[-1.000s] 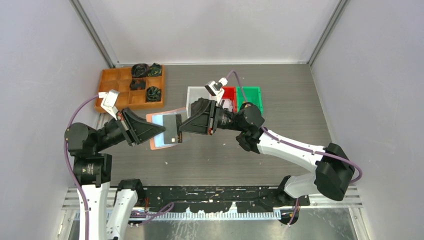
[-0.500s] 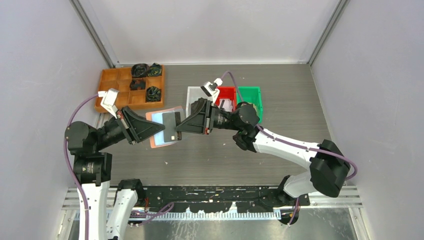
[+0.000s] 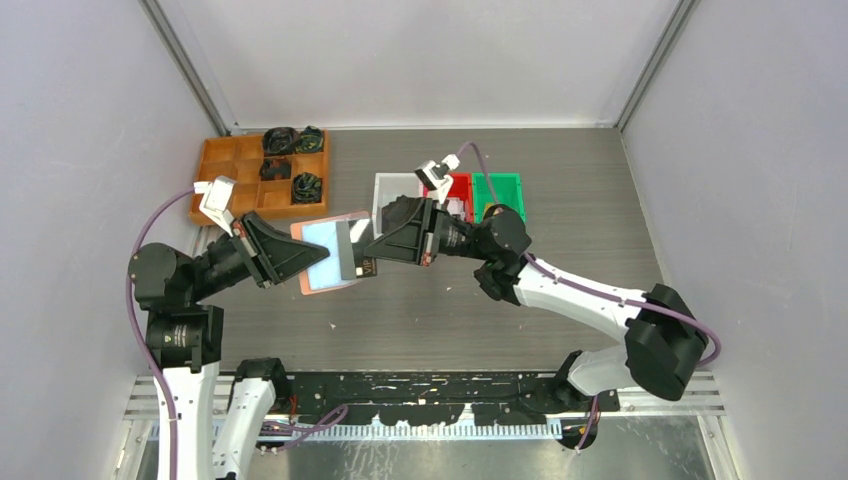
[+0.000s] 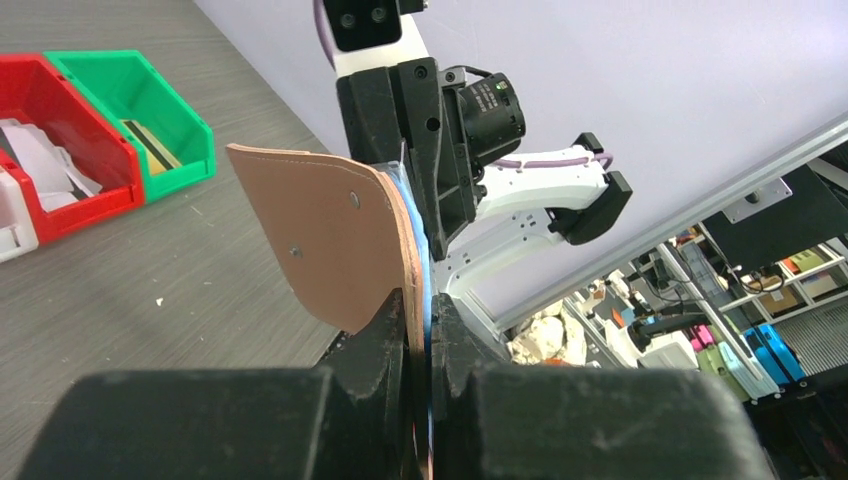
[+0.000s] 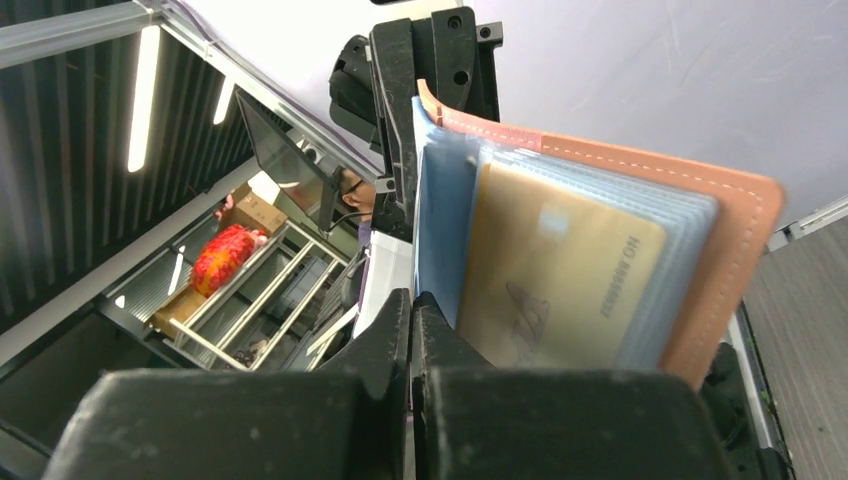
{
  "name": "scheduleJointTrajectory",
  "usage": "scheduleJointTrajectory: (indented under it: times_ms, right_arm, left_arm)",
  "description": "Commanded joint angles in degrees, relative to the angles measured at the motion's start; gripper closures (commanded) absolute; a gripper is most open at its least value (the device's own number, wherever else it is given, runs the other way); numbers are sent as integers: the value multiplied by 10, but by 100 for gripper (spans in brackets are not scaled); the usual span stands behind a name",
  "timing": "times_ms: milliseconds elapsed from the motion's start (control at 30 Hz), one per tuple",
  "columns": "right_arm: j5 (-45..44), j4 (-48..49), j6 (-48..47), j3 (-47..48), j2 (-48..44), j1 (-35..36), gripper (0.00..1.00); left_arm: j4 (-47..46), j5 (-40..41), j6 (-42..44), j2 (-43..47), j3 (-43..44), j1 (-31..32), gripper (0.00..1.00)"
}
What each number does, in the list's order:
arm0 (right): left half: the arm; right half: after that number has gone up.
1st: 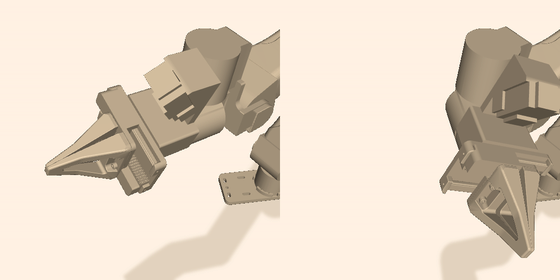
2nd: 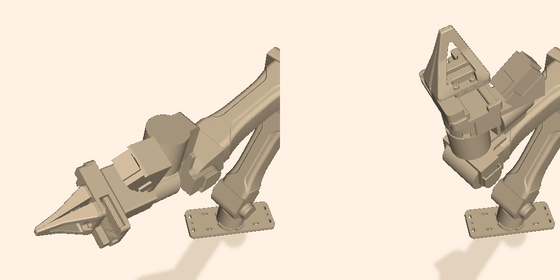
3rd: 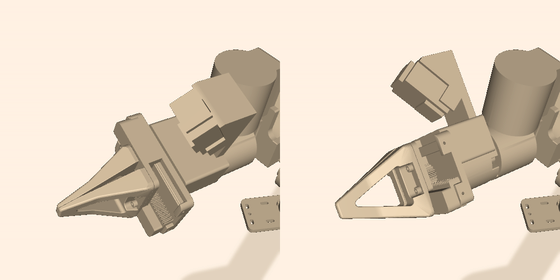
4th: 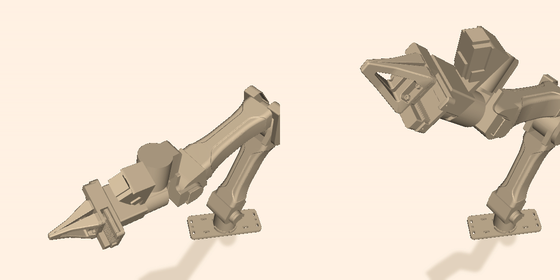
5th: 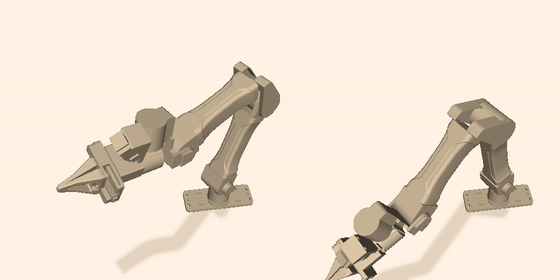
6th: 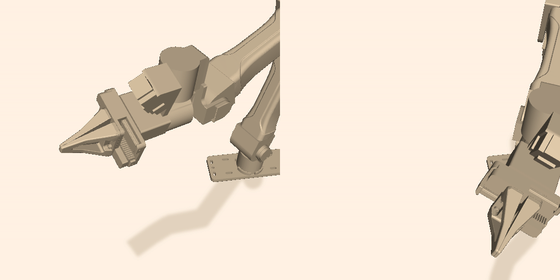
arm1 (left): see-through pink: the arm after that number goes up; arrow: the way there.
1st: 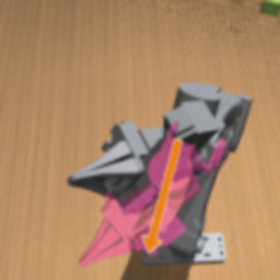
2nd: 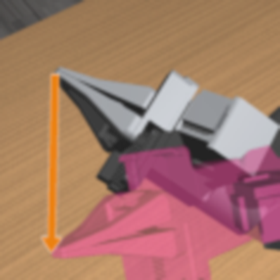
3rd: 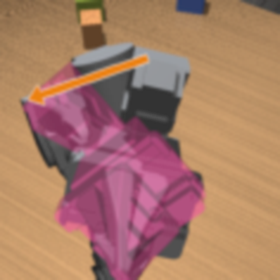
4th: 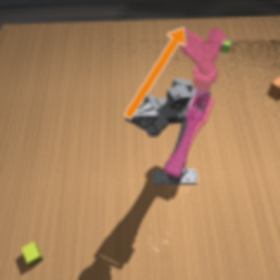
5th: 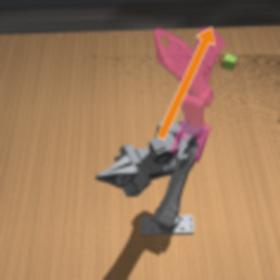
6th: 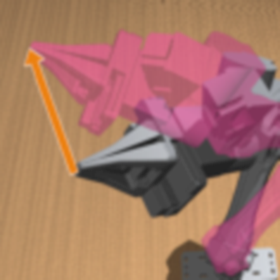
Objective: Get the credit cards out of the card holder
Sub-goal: Remove the credit card from the card holder, then place the credit card in the storage box.
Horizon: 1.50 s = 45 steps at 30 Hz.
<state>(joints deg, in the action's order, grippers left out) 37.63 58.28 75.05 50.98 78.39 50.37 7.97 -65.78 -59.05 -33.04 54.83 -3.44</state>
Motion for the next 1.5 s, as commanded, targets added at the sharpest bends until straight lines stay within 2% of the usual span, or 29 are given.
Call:
scheduleJointTrajectory:
  times_ms: [0,133,233,333,467,533,633,767,1033,1400,1467]
  right_arm:
    - [-2,53,6,-9,-55,-27,99]
    - [14,37,14,-15,-68,-60,99]
    - [22,-20,16,-28,-90,-145,99]
    - [25,-184,-56,-14,-107,-216,99]
    - [-36,-469,-245,62,-86,-243,99]
    - [-82,-549,-312,104,-47,-243,99]
    - [-127,-622,-356,159,32,-242,99]
    - [-157,-643,-368,217,148,-237,99]
    - [-258,-732,-413,369,311,-184,99]
    - [-301,-765,-418,508,438,-164,99]
    - [-305,-773,-421,522,450,-161,93]
  left_arm:
    - [-22,7,11,2,21,-1,100]
    - [-22,7,14,0,22,-1,100]
    - [-21,4,19,2,24,-1,100]
    - [-20,4,26,4,27,-2,100]
    - [-22,5,31,4,29,-1,100]
    - [-22,5,33,4,30,-2,100]
    - [-22,7,36,4,32,-1,100]
    - [-22,8,36,0,33,-1,100]
    - [-31,9,35,0,25,-1,100]
    - [-35,10,33,-1,26,-1,100]
    - [-36,11,33,-5,30,-2,100]
